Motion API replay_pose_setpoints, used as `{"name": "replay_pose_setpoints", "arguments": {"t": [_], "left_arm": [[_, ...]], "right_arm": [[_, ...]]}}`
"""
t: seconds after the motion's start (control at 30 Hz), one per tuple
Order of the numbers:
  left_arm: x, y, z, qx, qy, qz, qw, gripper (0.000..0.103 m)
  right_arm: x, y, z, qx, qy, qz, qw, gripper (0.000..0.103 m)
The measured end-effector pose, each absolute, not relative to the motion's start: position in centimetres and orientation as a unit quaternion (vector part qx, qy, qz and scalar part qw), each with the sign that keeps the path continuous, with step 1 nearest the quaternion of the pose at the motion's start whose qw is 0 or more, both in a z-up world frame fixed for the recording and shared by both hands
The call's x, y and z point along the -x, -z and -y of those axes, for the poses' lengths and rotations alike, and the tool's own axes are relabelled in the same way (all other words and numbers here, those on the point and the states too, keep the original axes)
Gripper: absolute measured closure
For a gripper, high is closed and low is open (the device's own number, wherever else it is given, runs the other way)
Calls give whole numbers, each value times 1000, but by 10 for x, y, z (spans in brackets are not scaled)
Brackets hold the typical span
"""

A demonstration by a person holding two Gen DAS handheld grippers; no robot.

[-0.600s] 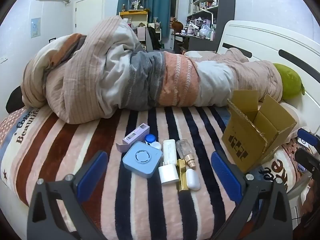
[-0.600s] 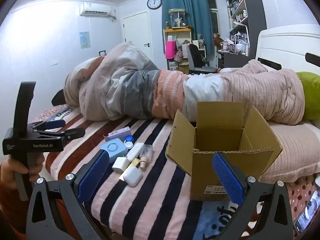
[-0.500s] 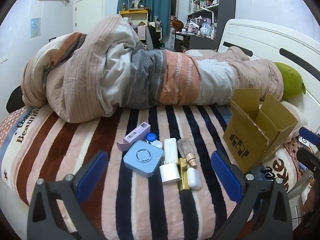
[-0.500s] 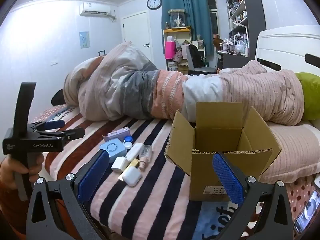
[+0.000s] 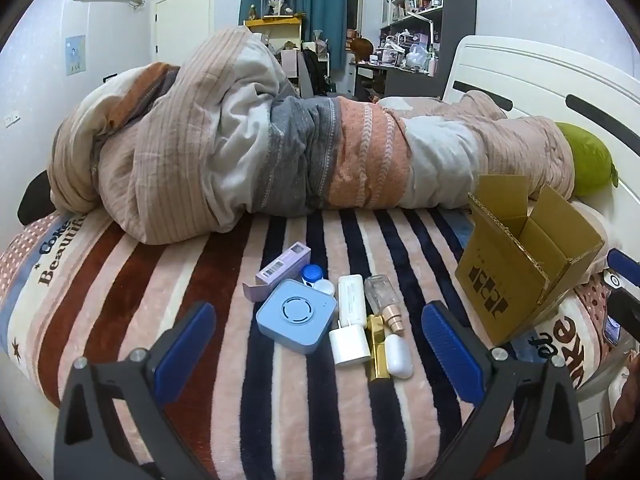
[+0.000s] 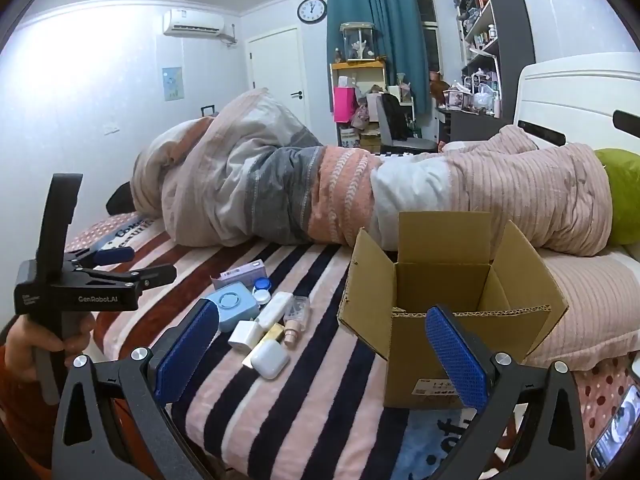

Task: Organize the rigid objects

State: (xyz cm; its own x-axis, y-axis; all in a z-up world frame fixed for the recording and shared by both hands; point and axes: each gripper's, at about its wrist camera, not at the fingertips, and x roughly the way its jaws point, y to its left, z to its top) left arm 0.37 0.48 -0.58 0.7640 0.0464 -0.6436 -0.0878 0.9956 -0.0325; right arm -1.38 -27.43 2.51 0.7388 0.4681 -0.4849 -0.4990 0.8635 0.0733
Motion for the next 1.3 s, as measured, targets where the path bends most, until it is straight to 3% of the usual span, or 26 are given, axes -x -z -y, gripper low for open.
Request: {"name": "replay_pose_setpoints", "arguments": {"t": [1.3], "left_arm": [[4,-2,-1,32,-30,-340,940,0]], "right_arm": [[17,-21,271,32,-278,-254,926,0]]}}
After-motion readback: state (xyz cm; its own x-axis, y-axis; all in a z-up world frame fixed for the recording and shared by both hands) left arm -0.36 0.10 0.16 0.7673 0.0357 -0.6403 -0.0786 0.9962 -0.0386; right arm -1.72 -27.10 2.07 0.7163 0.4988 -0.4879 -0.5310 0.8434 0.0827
